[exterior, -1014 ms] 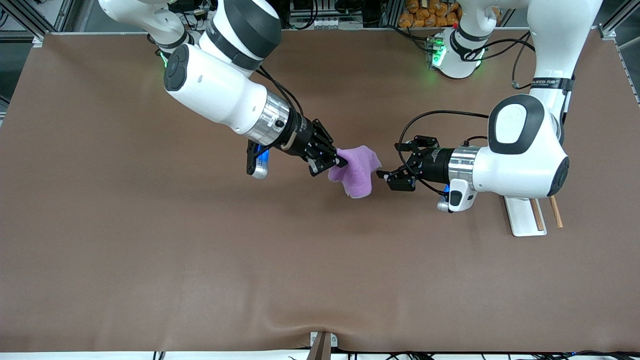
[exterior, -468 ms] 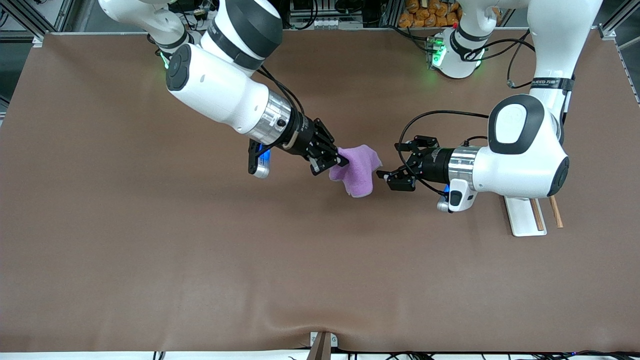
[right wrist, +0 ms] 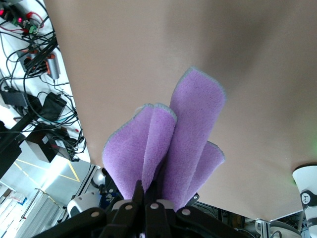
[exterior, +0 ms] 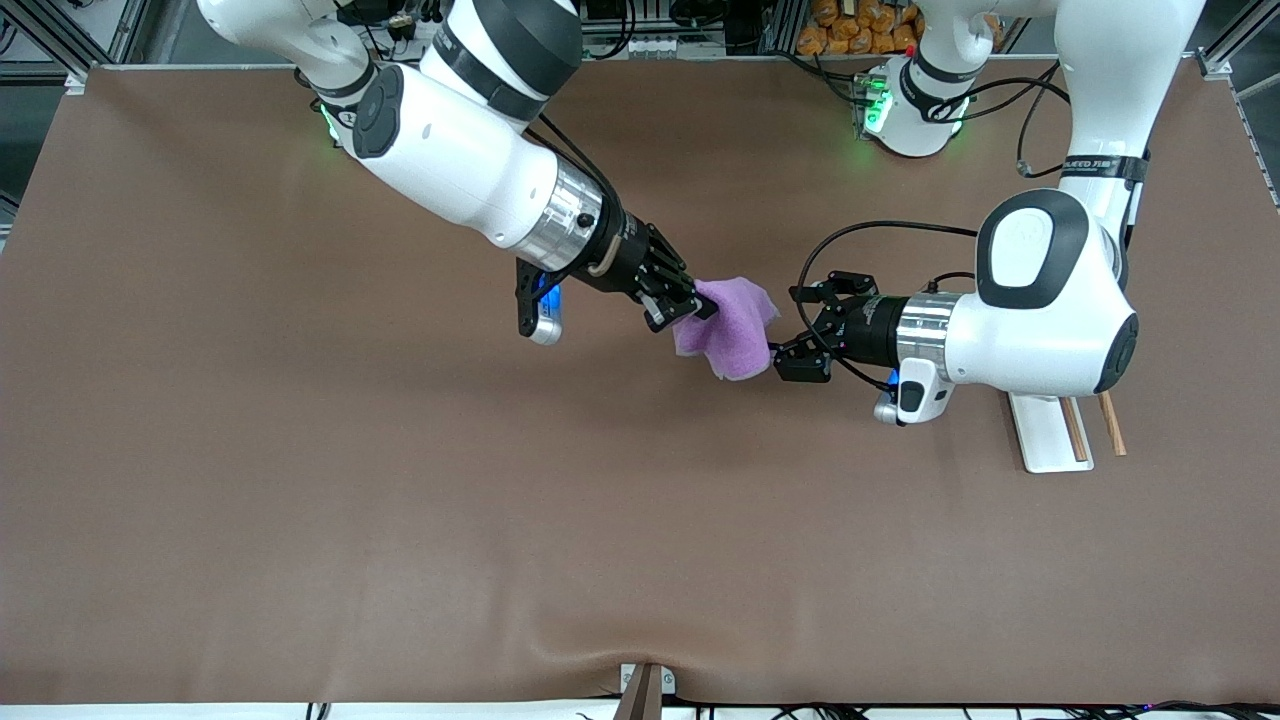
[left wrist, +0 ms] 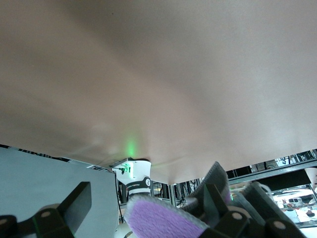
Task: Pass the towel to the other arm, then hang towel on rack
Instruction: 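Grasp the towel's hanging edge with the left gripper beside the right gripper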
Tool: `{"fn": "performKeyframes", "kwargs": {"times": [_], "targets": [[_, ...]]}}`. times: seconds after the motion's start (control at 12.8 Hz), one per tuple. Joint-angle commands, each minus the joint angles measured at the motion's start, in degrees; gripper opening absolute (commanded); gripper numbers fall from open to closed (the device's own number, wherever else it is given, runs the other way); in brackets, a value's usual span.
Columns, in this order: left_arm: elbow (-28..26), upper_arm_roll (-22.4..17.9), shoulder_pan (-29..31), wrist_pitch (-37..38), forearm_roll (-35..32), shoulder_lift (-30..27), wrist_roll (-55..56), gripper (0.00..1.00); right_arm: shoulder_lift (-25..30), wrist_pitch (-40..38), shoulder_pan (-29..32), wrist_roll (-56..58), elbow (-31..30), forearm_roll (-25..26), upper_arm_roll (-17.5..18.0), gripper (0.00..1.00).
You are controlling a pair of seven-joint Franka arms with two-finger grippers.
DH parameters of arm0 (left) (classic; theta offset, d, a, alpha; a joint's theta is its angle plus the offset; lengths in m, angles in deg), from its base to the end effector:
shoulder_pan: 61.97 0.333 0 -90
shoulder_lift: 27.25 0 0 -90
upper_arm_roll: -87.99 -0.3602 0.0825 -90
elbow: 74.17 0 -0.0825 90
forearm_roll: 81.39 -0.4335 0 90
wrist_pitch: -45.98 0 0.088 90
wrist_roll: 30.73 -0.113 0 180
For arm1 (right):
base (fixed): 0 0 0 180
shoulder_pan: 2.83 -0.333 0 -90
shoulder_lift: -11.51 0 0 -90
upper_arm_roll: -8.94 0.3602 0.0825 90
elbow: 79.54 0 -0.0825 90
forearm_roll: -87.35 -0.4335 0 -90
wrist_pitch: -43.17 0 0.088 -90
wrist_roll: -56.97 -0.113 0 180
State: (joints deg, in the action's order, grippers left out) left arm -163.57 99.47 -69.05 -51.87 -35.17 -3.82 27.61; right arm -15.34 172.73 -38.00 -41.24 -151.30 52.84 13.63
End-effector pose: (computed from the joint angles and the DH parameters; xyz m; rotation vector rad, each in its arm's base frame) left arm 0.6645 -0.2778 0.4456 2.1932 1.0970 -0.9523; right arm 0.6222 0.5208 0.5891 -1.9137 1.4547 0.4599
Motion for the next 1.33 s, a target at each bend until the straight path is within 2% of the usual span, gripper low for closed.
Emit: {"fn": "performKeyframes", "kwargs": {"times": [0.0,0.39,0.55,0.86,1.09,1.25], "targets": [[-0.9,0.3,-4.3,-6.5,2.8,0.7,14.0,1.00,0.6,1.8,-0.8,0.6,0.1,-0.3,-0.6,0.00],[-0.4,0.4,-4.3,-6.5,3.1,0.7,14.8,0.97,0.6,1.8,-0.8,0.8,0.0,-0.3,-0.7,0.00],[-0.3,0.4,-4.4,-6.7,3.4,0.6,14.8,0.89,0.6,1.8,-0.7,0.9,0.0,-0.2,-0.7,0.00],[-0.3,0.3,-4.4,-6.7,3.6,0.4,14.8,0.56,0.8,1.5,-0.4,2.9,-0.2,-0.2,-0.8,0.00],[-0.2,0.3,-4.3,-6.7,3.3,0.3,13.9,0.04,0.8,1.6,-0.6,2.8,-0.4,-0.2,-0.8,0.00],[0.0,0.4,-4.3,-6.7,2.9,0.1,13.8,0.00,0.7,1.7,-0.6,2.7,-0.4,-0.2,-0.8,0.00]]}}
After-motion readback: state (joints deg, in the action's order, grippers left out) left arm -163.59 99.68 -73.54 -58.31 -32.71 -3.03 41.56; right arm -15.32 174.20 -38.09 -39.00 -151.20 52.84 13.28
